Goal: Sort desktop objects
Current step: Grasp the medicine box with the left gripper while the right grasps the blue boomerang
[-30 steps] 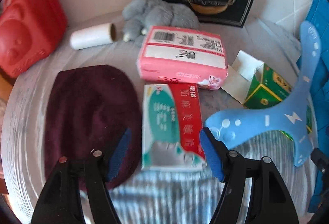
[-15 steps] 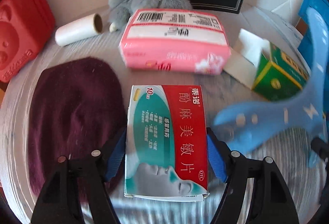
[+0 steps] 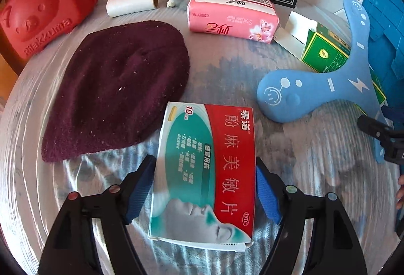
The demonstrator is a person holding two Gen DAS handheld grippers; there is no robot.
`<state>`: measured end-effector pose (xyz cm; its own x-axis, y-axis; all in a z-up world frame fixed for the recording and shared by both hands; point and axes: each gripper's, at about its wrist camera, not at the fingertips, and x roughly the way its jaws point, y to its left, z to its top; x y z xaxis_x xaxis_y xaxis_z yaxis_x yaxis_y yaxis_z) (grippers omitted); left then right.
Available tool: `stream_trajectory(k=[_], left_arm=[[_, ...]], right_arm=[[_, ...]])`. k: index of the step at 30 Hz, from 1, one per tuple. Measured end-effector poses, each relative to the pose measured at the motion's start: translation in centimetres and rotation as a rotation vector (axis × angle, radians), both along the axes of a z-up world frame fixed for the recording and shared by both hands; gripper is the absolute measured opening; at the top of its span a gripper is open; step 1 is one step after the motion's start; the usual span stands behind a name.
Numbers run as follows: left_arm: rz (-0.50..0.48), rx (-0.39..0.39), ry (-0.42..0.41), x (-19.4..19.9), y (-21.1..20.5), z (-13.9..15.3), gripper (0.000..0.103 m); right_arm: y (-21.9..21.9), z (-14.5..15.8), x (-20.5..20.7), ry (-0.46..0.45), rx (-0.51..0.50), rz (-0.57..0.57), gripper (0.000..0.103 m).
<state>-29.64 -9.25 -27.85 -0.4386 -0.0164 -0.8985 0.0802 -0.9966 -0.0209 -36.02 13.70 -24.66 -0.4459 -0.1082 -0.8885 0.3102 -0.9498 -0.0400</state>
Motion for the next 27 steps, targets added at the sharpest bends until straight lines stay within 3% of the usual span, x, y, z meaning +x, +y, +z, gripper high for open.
stream_trajectory(k=[3, 6, 9, 12, 13, 14, 17, 21, 27], left_arm=[[0.013, -0.003, 0.004, -0.5, -0.2, -0.2, 0.082], [0.024, -0.003, 0.000, -0.4, -0.5, 0.0, 0.082], [0.023, -0.004, 0.008, -0.4, -0.4, 0.2, 0.073], [0.028, -0.007, 0.001, -0.2, -0.4, 0.3, 0.073], [0.030, -0.009, 0.000, -0.1, -0.4, 0.3, 0.073], [0.034, -0.010, -0.002, 0.1, -0.5, 0.4, 0.073], [0.042, -0.012, 0.003, 1.0, -0.8, 0.8, 0.073], [0.048, -0.028, 0.038, 2.4, -1.0, 2.4, 0.073], [0.060, -0.044, 0.112, 5.1, -1.6, 5.7, 0.073]], right_arm=[[-0.1, -0.5, 0.0, -0.011, 0.000, 0.000, 0.103], [-0.2, 0.0, 0.5, 0.033, 0.043, 0.002, 0.103], [-0.8, 0.5, 0.8, 0.073, 0.076, 0.023, 0.100], [-1.6, -0.1, 0.7, 0.067, 0.121, 0.042, 0.079], [-1.7, -0.5, 0.6, 0.063, 0.133, 0.042, 0.060], [-1.7, -0.8, 0.6, 0.053, 0.140, 0.040, 0.050], [-1.4, -0.6, 0.8, 0.041, 0.099, 0.030, 0.046], [-0.8, 0.9, 1.9, 0.030, 0.009, 0.020, 0.033], [-1.1, 4.1, 4.4, 0.066, -0.050, 0.047, 0.032]])
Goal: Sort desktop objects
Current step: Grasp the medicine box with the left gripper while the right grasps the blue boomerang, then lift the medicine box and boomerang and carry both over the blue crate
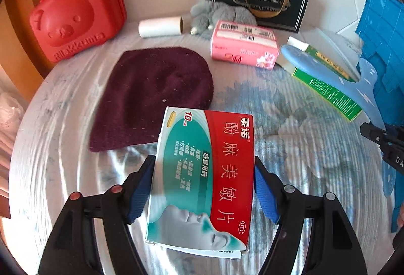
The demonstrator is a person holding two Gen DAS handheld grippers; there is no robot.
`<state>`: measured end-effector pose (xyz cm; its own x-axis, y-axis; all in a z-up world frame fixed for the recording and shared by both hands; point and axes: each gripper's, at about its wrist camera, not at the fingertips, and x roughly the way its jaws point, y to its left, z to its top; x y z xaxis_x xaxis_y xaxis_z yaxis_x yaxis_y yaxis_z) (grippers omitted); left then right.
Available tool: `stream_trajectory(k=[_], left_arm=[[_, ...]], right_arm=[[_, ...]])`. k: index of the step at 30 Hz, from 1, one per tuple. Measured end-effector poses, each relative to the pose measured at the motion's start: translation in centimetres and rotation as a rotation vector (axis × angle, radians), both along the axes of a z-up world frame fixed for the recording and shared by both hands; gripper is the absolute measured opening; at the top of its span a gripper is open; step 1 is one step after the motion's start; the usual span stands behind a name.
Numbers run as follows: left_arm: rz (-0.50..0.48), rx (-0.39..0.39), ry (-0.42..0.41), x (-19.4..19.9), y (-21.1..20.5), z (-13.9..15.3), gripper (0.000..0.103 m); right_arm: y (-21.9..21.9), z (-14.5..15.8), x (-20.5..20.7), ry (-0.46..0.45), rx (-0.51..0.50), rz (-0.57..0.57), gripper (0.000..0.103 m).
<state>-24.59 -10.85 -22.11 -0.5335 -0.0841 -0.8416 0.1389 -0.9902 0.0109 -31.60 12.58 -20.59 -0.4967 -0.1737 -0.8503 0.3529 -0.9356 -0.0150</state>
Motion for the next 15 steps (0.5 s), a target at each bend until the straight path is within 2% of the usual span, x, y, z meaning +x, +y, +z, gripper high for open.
stream_trajectory(k=[5, 15], left_arm=[[0.015, -0.009, 0.086, 3.2, -0.6, 4.0, 0.073], [0.049, -0.042, 0.241, 11.3, -0.7, 10.9, 0.073]], right_arm=[[-0.5, 3.7, 3.0, 0.063, -0.025, 0.028, 0.032], [-0.8, 13.4, 11.3, 0.276, -0.042, 0.082, 0.032]])
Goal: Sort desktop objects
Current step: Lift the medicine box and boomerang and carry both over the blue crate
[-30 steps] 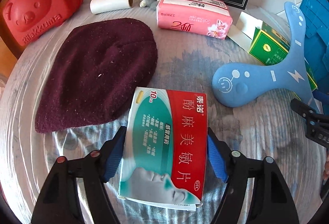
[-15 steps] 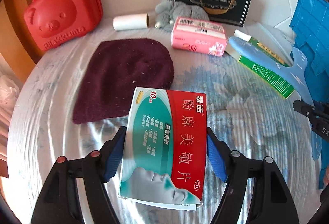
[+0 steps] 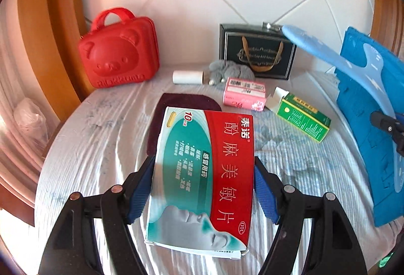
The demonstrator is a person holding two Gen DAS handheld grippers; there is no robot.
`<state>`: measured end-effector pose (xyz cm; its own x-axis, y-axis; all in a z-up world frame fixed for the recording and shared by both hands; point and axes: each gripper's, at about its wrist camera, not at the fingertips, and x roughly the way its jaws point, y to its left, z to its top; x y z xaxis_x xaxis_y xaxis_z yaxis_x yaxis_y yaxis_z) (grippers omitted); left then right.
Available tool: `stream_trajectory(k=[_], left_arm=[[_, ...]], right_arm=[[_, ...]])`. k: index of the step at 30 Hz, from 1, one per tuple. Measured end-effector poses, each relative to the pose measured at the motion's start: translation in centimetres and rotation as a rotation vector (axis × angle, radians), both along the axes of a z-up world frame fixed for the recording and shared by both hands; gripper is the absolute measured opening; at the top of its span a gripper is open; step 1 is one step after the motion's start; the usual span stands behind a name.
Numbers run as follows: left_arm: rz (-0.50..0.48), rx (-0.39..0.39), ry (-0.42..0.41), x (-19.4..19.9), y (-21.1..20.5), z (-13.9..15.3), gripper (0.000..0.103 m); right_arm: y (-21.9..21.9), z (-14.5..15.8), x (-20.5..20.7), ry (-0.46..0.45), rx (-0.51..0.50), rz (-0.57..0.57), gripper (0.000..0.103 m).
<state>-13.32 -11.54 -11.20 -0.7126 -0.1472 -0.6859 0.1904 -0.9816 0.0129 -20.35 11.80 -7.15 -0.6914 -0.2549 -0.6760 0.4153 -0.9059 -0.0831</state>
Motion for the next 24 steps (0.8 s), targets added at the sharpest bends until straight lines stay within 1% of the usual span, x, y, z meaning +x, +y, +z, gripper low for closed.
stream_trajectory(k=[5, 7, 11, 16, 18, 20, 24], left_arm=[[-0.019, -0.008, 0.090, 3.1, 1.7, 3.3, 0.073], [-0.044, -0.012, 0.125, 4.0, 3.0, 4.6, 0.073], [-0.107, -0.014, 0.182, 5.4, 6.2, 6.6, 0.073], [-0.200, -0.016, 0.250, 6.2, 11.5, 9.2, 0.073], [-0.240, -0.014, 0.277, 6.2, 14.1, 10.3, 0.073], [-0.281, -0.012, 0.309, 6.2, 17.1, 11.7, 0.073], [-0.335, 0.000, 0.370, 6.4, 22.2, 14.5, 0.073]], right_arm=[[2.1, 4.8, 5.0, 0.122, -0.036, -0.009, 0.032], [3.2, 6.6, 6.7, 0.169, -0.049, -0.022, 0.032], [6.0, 9.4, 9.0, 0.233, -0.065, -0.064, 0.032], [11.1, 11.4, 10.2, 0.272, -0.079, -0.148, 0.032], [13.7, 12.2, 10.5, 0.291, -0.085, -0.185, 0.032], [16.5, 13.2, 10.8, 0.311, -0.092, -0.206, 0.034], [21.3, 15.2, 10.5, 0.358, -0.071, -0.260, 0.034]])
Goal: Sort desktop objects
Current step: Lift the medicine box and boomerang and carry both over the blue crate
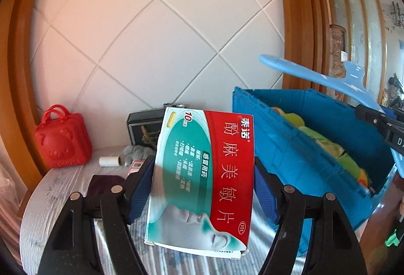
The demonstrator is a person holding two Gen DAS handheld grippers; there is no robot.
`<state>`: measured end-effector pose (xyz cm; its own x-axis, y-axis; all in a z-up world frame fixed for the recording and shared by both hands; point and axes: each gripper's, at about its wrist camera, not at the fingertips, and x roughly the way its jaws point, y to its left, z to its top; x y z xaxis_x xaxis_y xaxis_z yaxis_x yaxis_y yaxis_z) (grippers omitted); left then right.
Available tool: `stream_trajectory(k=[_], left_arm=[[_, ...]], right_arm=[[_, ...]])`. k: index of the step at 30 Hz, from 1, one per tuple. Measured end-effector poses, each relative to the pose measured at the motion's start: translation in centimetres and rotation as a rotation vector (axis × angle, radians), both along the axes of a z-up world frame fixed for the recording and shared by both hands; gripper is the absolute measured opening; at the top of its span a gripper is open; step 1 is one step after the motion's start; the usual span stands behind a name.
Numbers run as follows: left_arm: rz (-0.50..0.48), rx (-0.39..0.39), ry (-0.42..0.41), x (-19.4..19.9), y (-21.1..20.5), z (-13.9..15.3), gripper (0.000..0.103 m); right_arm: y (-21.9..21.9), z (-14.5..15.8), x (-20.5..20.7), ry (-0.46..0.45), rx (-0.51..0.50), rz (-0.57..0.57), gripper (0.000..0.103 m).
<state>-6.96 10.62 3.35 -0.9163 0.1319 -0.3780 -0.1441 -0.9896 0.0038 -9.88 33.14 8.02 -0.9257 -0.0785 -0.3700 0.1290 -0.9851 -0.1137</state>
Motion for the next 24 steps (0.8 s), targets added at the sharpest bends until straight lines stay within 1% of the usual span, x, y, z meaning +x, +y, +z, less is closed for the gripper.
stream_trajectory(k=[4, 7, 9, 13, 17, 22, 24], left_arm=[[-0.029, 0.027, 0.043, -0.5, 5.3, 2.7, 0.073], [-0.064, 0.040, 0.048, -0.8, 9.4, 4.1, 0.073], [-0.076, 0.038, 0.041, -1.0, 11.9, 4.6, 0.073], [-0.121, 0.033, 0.011, -1.7, 17.2, 5.4, 0.073], [-0.151, 0.014, -0.056, -3.0, 21.8, 4.8, 0.073], [-0.175, -0.015, -0.145, -3.8, 25.5, 3.2, 0.073], [-0.173, -0.026, -0.165, -4.3, 26.1, 2.7, 0.073]], right_arm=[[4.1, 2.0, -0.7, 0.041, 0.005, -0.017, 0.034], [7.5, 3.1, -1.6, 0.069, 0.012, -0.044, 0.034], [9.6, 3.2, -2.3, 0.069, 0.021, -0.060, 0.034], [13.5, 2.1, -4.6, 0.004, 0.025, -0.086, 0.034], [17.0, 0.1, -6.5, -0.071, 0.011, -0.121, 0.034], [20.4, -1.8, -7.7, -0.150, 0.006, -0.147, 0.034], [21.2, -2.3, -7.8, -0.175, 0.010, -0.151, 0.034]])
